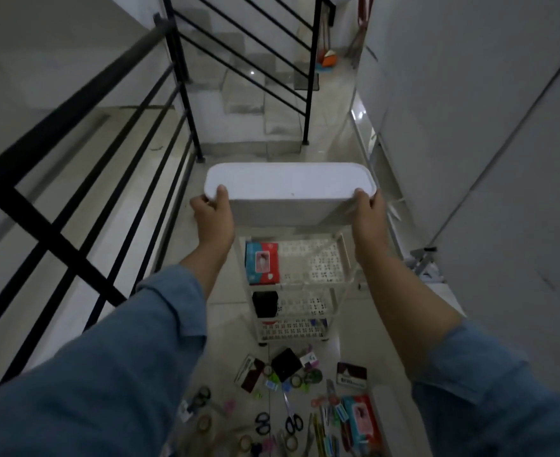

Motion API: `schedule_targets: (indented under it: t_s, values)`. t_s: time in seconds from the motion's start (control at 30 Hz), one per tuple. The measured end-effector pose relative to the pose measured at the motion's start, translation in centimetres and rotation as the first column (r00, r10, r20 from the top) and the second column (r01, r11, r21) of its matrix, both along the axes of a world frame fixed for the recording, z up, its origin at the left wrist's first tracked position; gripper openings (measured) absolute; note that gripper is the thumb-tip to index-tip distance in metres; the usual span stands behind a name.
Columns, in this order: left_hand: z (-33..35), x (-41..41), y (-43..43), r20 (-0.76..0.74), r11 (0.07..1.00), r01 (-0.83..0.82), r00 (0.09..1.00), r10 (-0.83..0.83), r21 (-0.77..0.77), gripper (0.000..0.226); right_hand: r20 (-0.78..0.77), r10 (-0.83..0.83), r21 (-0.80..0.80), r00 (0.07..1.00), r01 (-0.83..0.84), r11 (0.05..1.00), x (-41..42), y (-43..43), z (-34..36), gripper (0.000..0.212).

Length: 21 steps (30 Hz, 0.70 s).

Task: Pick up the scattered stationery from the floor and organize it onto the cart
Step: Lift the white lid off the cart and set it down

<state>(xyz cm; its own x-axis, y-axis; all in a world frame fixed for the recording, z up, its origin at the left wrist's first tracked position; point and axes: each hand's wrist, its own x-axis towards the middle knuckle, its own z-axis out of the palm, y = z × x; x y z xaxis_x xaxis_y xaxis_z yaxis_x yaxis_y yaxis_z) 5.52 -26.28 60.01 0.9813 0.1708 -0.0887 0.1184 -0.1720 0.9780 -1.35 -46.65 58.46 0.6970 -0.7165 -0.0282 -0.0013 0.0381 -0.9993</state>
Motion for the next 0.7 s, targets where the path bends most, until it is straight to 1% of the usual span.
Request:
schedule_targets:
  t_s: [0.07, 0.17, 0.27, 0.33, 0.4, 0.47, 0.5, 0.57, 0.63, 0.7]
  values:
    - [0.0, 2.8, -0.6, -0.013, 0.992, 0.107, 0.994, -0.107, 0.072, 0.044, -0.067, -0.001, -0.031, 0.998, -0.001, 1.000, 2.9, -2.1, -0.4, 0.042]
    - [-1.1, 6.6, -1.3, -0.074, 0.953, 0.212, 0.977, -0.200, 0.218, 0.048, -0.196, -0.038, -0.061, 0.980, 0.027, 0.998, 6.5, -4.1, -1.7, 0.047]
    - [-2.6, 9.3, -1.6, -0.158, 0.868, 0.303, 0.952, -0.260, 0.394, 0.054, -0.255, -0.046, -0.021, 0.966, 0.042, 0.999, 8.7, -5.1, -2.4, 0.047]
    - [-3.5, 10.3, -1.7, -0.203, 0.807, 0.349, 0.937, -0.285, 0.476, 0.054, -0.277, -0.045, -0.009, 0.960, 0.044, 0.999, 9.6, -5.5, -3.0, 0.048]
    - [-4.0, 10.8, -1.7, -0.219, 0.775, 0.394, 0.919, -0.328, 0.494, 0.056, -0.284, -0.051, -0.014, 0.958, 0.049, 0.999, 10.1, -5.9, -3.8, 0.048]
    - [-4.3, 11.2, -1.7, -0.194, 0.793, 0.409, 0.912, -0.360, 0.451, 0.065, -0.281, -0.075, -0.014, 0.957, 0.074, 0.997, 10.4, -6.1, -4.1, 0.047]
    - [-4.3, 11.3, -1.8, -0.177, 0.815, 0.392, 0.920, -0.349, 0.427, 0.066, -0.271, -0.092, -0.020, 0.958, 0.090, 0.996, 10.6, -6.2, -4.2, 0.049]
    - [-4.3, 11.3, -2.1, -0.149, 0.853, 0.340, 0.940, -0.306, 0.396, 0.057, -0.239, -0.111, -0.042, 0.965, 0.104, 0.994, 10.8, -6.1, -4.1, 0.059]
    - [-4.4, 11.4, -2.6, -0.115, 0.865, 0.269, 0.963, -0.243, 0.424, 0.051, -0.202, -0.115, -0.063, 0.973, 0.105, 0.993, 11.0, -5.8, -4.2, 0.064]
    - [-4.5, 11.5, -3.1, -0.075, 0.860, 0.226, 0.973, -0.216, 0.457, 0.050, -0.190, -0.113, -0.081, 0.975, 0.099, 0.992, 11.2, -5.6, -4.3, 0.062]
